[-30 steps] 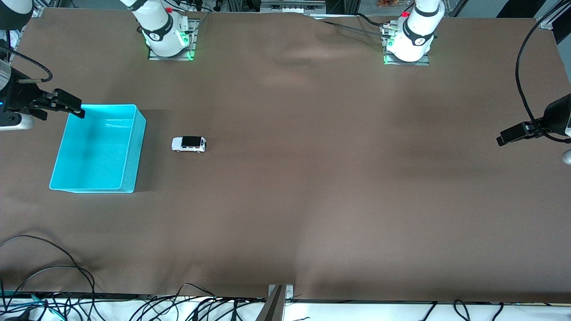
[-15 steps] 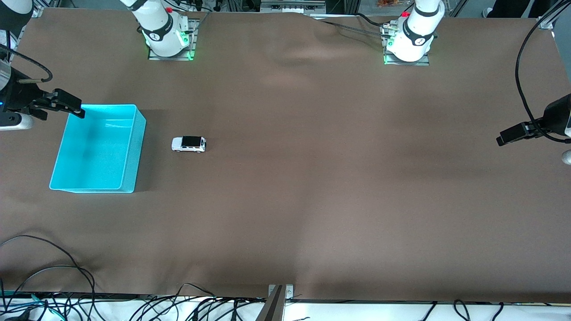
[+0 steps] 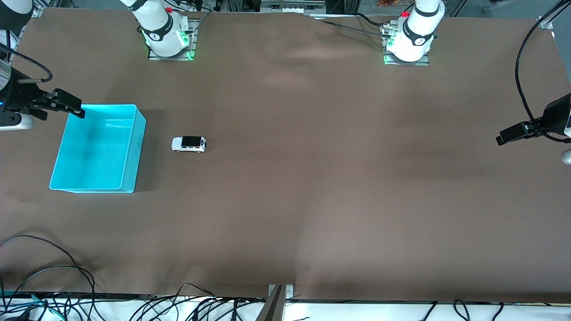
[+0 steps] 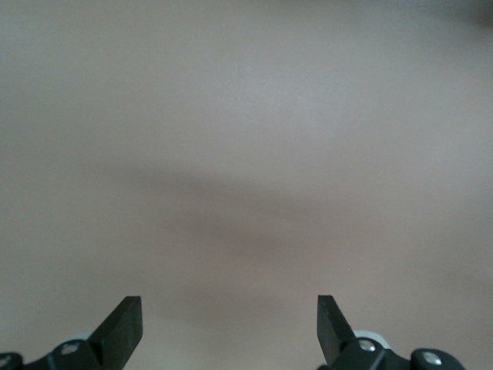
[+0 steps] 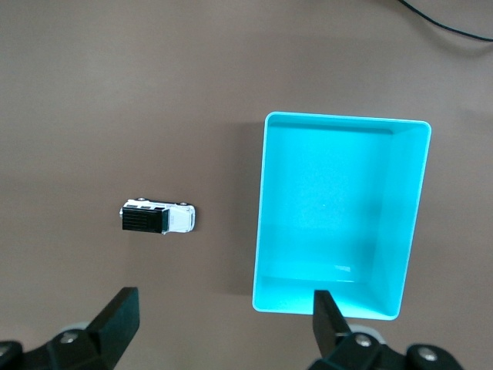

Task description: Wind and store white jeep toy

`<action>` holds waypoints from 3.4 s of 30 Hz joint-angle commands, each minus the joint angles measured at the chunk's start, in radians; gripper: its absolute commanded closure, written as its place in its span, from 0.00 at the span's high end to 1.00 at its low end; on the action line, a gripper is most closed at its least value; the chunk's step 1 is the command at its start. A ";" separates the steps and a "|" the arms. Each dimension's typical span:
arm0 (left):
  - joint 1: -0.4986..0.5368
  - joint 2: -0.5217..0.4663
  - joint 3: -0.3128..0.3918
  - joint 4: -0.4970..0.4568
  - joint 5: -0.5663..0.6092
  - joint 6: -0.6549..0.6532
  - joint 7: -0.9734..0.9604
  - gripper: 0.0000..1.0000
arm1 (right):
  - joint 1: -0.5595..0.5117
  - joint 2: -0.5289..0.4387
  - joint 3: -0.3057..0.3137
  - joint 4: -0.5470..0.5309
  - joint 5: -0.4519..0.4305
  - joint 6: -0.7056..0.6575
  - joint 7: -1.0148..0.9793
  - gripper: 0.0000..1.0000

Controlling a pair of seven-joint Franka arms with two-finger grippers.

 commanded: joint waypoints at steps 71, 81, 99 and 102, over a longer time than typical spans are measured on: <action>0.000 -0.002 0.002 0.001 -0.017 -0.011 0.026 1.00 | -0.006 0.018 0.000 -0.048 0.008 -0.004 0.197 1.00; 0.000 -0.002 0.002 0.002 -0.017 -0.011 0.026 1.00 | 0.033 0.019 0.000 -0.115 0.014 0.028 0.338 1.00; -0.003 0.000 0.002 0.002 -0.017 -0.011 0.026 1.00 | 0.140 0.064 0.006 -0.283 0.062 0.275 0.898 1.00; -0.003 0.000 0.002 0.002 -0.017 -0.011 0.026 1.00 | 0.155 0.075 0.008 -0.306 0.062 0.295 0.990 1.00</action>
